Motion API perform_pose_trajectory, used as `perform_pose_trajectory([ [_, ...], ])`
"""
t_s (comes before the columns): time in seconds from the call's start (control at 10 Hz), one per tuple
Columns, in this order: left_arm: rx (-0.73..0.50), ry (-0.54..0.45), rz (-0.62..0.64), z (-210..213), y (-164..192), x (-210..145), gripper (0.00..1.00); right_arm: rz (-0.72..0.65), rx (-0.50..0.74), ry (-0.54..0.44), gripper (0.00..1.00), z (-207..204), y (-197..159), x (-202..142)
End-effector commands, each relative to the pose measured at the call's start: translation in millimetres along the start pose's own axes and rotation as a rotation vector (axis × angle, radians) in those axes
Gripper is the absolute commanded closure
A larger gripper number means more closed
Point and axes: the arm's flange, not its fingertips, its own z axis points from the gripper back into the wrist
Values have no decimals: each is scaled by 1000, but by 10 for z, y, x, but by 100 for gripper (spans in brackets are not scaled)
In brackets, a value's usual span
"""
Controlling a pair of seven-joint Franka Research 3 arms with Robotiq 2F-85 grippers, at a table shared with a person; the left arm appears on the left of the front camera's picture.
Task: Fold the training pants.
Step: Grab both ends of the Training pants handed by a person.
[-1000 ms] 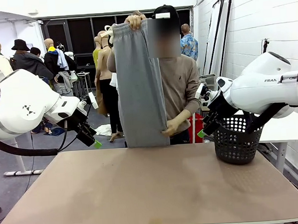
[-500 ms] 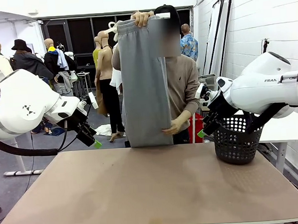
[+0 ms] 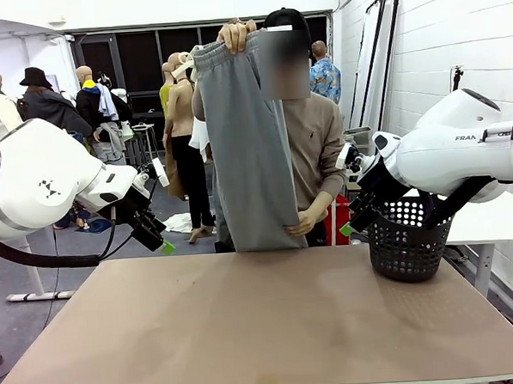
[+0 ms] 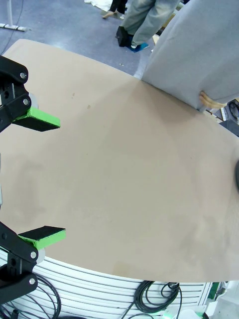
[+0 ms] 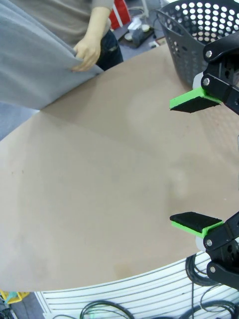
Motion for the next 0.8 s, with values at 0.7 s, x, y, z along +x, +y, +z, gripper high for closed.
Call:
perform_pose_trajectory([
  [0.7,-10,-7,-5,0,19,-15,0,4,9,-4,0,-11,-7,-8],
])
